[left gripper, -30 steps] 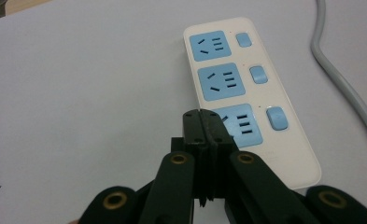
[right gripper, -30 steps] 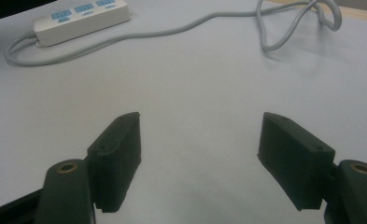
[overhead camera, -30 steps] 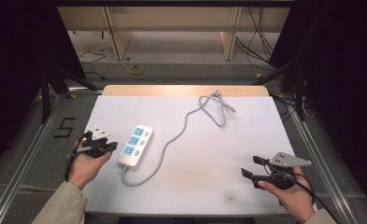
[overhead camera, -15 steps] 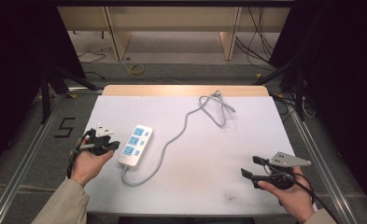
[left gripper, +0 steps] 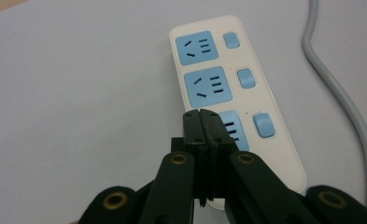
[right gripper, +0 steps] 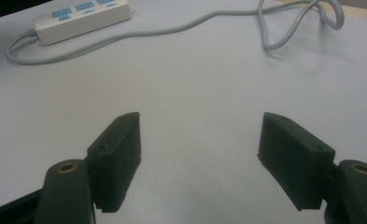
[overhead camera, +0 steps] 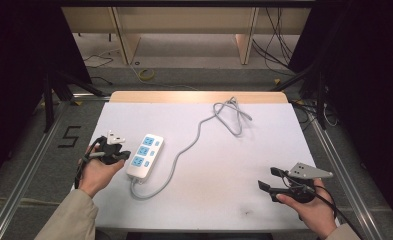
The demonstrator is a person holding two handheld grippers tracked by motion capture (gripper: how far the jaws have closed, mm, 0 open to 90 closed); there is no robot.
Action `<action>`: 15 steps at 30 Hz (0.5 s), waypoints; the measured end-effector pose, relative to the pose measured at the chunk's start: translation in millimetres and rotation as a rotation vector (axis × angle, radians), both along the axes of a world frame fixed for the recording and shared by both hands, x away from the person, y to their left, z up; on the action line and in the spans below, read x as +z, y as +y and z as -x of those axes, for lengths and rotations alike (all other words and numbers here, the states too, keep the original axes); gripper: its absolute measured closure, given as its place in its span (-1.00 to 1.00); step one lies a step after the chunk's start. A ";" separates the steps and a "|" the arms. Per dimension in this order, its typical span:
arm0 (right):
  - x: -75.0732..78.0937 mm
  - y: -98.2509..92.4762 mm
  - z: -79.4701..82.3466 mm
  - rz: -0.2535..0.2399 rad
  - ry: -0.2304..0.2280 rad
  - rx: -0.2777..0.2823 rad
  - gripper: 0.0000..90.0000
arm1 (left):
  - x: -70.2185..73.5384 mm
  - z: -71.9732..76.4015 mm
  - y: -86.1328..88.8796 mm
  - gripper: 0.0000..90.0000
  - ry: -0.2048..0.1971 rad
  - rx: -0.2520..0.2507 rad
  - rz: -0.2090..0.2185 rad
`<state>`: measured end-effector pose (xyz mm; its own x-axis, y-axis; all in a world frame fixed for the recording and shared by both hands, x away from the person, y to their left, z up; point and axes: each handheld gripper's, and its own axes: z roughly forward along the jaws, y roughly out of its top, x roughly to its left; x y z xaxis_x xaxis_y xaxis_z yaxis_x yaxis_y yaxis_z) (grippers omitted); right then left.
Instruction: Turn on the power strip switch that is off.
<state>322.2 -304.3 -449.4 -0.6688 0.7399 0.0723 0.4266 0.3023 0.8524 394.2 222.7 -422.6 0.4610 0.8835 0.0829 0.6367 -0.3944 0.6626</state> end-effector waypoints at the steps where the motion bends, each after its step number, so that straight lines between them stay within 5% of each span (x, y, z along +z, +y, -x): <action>1: 0.1 0.0 0.1 0.002 0.001 0.000 -0.33 | 0.4 -0.3 -0.5 0.99 0.002 -0.001 -0.002; 15: 0.3 0.2 0.4 0.005 0.003 0.000 -0.33 | 3.4 -5.3 -11.3 0.99 0.030 -0.024 -0.011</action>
<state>321.9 -304.1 -449.1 -0.6689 0.7399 0.0707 0.4293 0.3070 0.8494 399.5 211.4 -419.2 0.4849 0.8710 0.0785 0.6466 -0.4175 0.6385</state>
